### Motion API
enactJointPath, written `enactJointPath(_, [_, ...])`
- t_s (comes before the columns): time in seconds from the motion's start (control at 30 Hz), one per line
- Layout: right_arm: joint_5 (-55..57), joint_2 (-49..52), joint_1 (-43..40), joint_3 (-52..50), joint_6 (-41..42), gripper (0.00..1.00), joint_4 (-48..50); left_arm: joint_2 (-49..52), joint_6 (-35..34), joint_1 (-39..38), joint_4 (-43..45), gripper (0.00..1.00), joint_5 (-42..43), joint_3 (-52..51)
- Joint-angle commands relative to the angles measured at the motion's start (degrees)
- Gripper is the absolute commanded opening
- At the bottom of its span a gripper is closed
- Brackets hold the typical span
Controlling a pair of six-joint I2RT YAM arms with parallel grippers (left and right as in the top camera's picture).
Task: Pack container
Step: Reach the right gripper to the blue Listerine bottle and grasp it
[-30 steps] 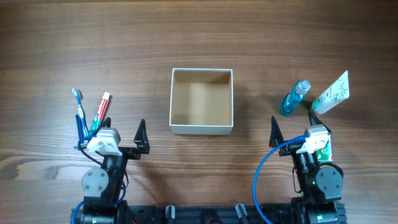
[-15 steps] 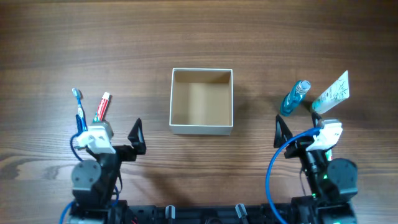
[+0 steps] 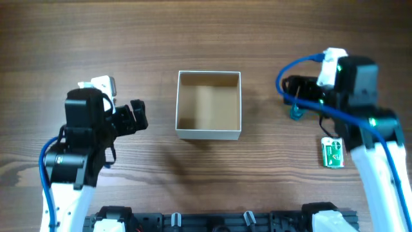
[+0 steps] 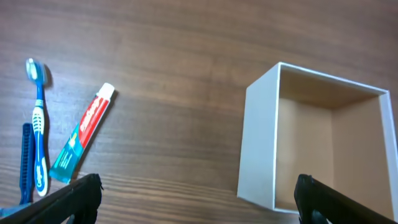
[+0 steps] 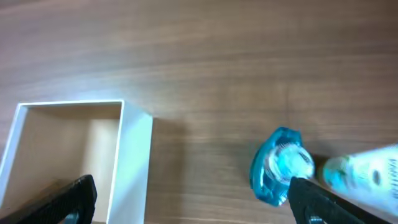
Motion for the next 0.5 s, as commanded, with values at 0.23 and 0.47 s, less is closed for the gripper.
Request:
enactJointPath(0.23, [9.31, 3.45, -5.97, 2.03, 11.32, 0.98, 0.22, 1.05, -0.11, -0.31, -0.39, 1.00, -0.55, 1.66])
enactJointPath(0.47, [9.31, 8.41, -6.25, 0.66, 14.51, 0.98, -2.43, 1.05, -0.13, -0.31, -0.39, 1.00, -0.55, 1.66])
